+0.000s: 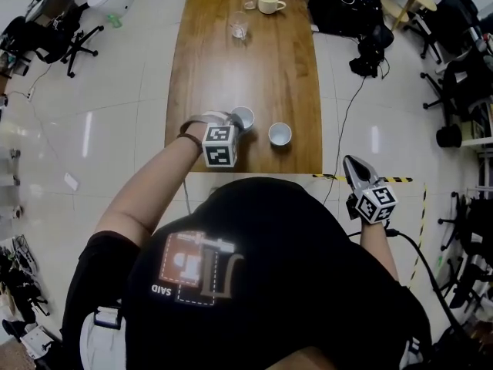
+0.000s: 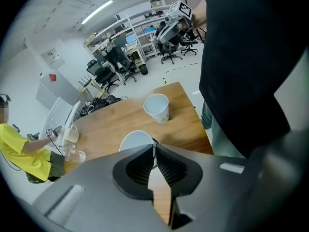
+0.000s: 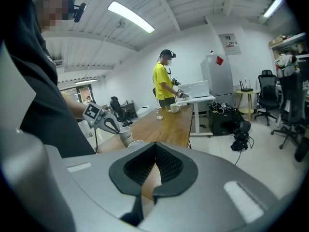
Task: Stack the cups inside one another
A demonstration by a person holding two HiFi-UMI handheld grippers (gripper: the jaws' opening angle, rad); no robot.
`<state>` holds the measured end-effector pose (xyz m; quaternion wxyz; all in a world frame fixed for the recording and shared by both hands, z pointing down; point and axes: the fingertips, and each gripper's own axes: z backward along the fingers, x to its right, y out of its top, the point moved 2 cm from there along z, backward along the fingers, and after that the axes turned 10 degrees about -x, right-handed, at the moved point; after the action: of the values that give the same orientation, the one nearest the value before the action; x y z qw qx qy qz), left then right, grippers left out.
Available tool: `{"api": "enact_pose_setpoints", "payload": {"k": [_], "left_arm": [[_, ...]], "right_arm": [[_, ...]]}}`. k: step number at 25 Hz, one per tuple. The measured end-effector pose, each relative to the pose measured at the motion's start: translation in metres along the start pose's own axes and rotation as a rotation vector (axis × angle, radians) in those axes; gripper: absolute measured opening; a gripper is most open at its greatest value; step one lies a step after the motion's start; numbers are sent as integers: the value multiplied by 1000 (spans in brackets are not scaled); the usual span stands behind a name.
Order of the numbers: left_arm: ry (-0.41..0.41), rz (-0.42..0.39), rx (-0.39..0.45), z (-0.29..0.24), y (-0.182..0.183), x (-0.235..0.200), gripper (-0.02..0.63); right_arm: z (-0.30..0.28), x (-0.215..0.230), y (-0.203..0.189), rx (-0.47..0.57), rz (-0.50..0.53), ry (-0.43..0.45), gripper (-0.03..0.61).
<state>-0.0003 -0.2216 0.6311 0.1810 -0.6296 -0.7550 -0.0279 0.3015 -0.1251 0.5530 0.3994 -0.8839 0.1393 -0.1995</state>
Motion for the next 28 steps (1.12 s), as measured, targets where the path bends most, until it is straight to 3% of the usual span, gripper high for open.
{"api": "enact_pose_setpoints", "payload": {"k": [5, 8, 10, 14, 17, 20, 22, 25, 28], "left_arm": [[-87, 56, -7, -8, -5, 14, 44], [-25, 88, 34, 10, -2, 2, 67], [41, 166, 113, 35, -1, -9, 71], [133, 468, 335, 86, -18, -18, 71], [171, 698, 450, 110, -48, -9, 71], [170, 941, 563, 120, -78, 6, 71], [156, 1058, 605, 118, -93, 21, 69], [146, 1051, 556, 109, -100, 44, 69], [145, 953, 501, 104, -94, 49, 69]], "right_arm": [[3, 1, -3, -3, -2, -3, 14], [-2, -2, 3, 7, 10, 12, 14], [-8, -7, 8, 14, 26, 25, 14], [-26, -20, 23, 18, 74, 66, 14], [-39, -32, 34, 16, 105, 107, 15], [-51, -40, 39, 8, 125, 136, 14], [-58, -43, 43, 5, 130, 150, 14], [-64, -49, 47, 0, 139, 167, 15], [-63, -51, 47, 2, 140, 168, 15]]}}
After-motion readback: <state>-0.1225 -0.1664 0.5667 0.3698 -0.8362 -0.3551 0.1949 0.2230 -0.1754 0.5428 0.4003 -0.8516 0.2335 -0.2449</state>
